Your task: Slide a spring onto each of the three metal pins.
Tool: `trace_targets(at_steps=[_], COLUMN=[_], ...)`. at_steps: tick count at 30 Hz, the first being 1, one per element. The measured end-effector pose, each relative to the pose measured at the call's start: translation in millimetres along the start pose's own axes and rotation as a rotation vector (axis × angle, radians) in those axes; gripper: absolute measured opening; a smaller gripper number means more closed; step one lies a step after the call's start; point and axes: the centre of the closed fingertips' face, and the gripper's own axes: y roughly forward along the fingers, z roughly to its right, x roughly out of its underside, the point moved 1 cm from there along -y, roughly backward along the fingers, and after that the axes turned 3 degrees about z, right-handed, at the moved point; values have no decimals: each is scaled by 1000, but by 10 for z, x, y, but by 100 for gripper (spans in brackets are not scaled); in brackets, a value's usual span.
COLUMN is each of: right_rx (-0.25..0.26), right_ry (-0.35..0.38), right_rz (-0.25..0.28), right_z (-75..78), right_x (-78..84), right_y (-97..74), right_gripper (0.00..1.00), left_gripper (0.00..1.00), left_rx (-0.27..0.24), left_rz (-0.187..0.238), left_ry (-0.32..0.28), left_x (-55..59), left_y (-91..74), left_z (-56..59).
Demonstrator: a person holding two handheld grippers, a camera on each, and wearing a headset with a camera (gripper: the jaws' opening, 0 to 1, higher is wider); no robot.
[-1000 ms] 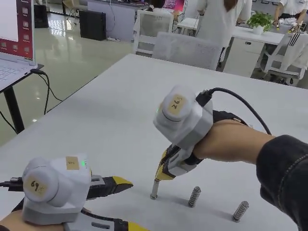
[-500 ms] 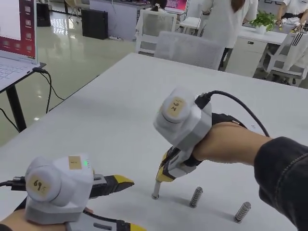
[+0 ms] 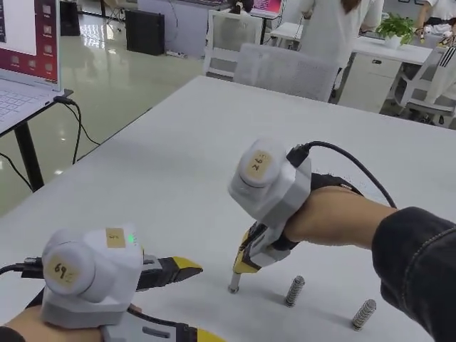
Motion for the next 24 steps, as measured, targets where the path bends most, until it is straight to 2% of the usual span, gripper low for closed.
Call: trace_targets(at_steps=[13,24], right_rx=[-23,-33], right_ry=[17,29], right_rz=[-30,-35], right_z=[-20,-34], right_x=[89,131], right_y=[222,312], right_gripper=[9,9], left_gripper=[59,58], left_rx=[-4,-7], left_rz=[-4,-7], left_ry=[-1,-5], left_x=[2,5], left_y=[0,3], left_z=[-17,-25])
